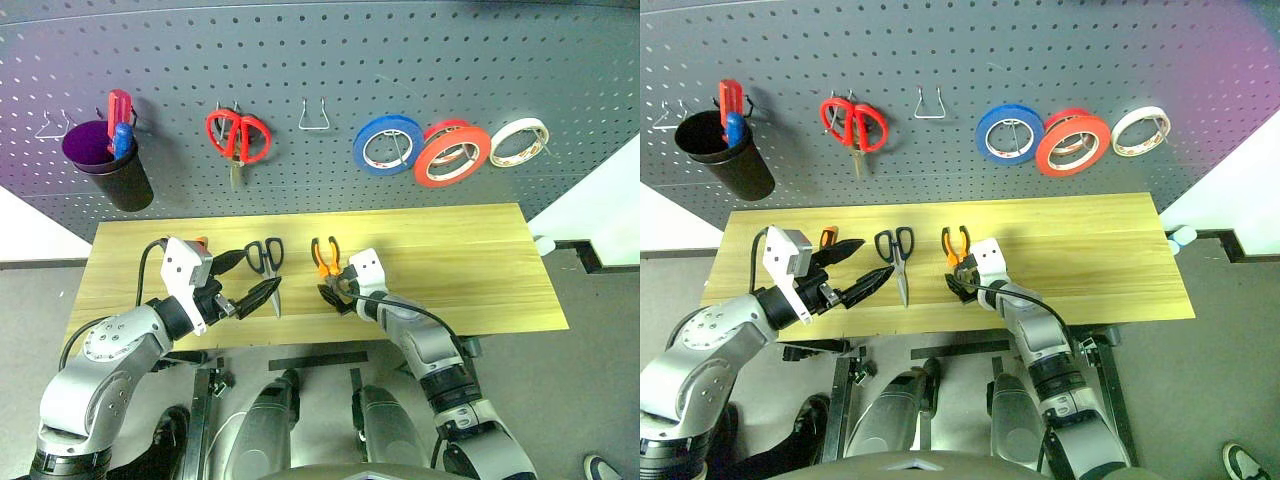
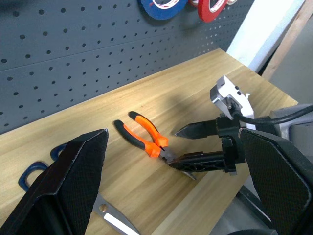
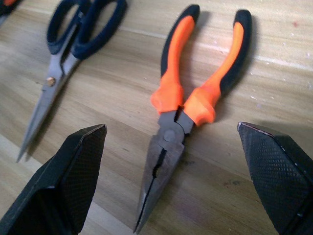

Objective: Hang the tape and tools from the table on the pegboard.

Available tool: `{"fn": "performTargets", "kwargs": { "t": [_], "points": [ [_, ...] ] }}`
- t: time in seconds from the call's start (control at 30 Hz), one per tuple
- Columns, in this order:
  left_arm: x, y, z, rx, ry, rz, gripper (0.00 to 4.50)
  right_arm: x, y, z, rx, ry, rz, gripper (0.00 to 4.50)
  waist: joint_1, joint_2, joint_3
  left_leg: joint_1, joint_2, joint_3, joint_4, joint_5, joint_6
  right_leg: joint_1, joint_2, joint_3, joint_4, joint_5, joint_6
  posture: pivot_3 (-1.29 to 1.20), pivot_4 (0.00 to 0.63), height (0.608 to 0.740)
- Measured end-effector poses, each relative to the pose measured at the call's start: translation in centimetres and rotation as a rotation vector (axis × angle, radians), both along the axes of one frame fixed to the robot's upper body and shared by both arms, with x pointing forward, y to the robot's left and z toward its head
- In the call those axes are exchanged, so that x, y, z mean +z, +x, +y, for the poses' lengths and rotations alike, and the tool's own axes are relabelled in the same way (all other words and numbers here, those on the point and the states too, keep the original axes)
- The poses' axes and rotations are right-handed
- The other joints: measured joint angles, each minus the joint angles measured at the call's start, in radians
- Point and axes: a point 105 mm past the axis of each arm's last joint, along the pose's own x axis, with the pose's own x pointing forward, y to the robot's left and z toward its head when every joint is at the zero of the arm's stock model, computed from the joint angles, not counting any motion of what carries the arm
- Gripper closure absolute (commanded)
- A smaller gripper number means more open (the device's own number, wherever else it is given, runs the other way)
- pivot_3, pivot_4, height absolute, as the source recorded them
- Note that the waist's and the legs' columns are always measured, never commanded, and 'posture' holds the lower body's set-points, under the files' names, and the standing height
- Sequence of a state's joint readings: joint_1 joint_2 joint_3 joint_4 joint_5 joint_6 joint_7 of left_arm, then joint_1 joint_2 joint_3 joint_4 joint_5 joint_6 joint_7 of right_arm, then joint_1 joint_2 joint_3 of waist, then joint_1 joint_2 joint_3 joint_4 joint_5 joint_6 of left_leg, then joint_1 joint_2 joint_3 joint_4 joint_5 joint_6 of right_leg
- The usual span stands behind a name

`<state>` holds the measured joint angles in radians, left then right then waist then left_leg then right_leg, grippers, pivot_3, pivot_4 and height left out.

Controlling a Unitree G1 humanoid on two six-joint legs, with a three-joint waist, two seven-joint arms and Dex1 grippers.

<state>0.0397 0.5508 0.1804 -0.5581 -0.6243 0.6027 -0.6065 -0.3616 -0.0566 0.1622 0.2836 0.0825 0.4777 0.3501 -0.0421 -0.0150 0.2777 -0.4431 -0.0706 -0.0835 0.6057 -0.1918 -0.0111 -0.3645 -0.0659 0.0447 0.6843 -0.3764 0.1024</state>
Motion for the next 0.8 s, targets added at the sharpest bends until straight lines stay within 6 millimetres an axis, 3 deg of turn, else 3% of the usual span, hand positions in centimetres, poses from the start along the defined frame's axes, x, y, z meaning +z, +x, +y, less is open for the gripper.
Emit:
{"fn": "performTargets", "kwargs": {
  "t": [0.57,0.8],
  "points": [
    [-0.2,-0.4,0.0,0.003,-0.007,0.016,0.0,0.9,-0.5,1.5,-0.09,-0.03,0.106,0.02,0.0,0.001,0.023,-0.002,0.0,0.0,-0.002,0.0,0.0,-0.004,0.0,0.0,0.0,0.0,0.0,0.07,0.353,0.74],
    [-0.1,-0.5,-0.1,0.001,-0.004,0.009,0.0,2.1,0.6,1.1,-0.157,-0.059,0.101,0.02,-0.001,0.0,0.028,-0.003,0.0,0.001,-0.005,0.0,0.0,-0.006,0.0,0.0,-0.001,0.0,0.0,0.08,0.357,0.74]
  ]
}}
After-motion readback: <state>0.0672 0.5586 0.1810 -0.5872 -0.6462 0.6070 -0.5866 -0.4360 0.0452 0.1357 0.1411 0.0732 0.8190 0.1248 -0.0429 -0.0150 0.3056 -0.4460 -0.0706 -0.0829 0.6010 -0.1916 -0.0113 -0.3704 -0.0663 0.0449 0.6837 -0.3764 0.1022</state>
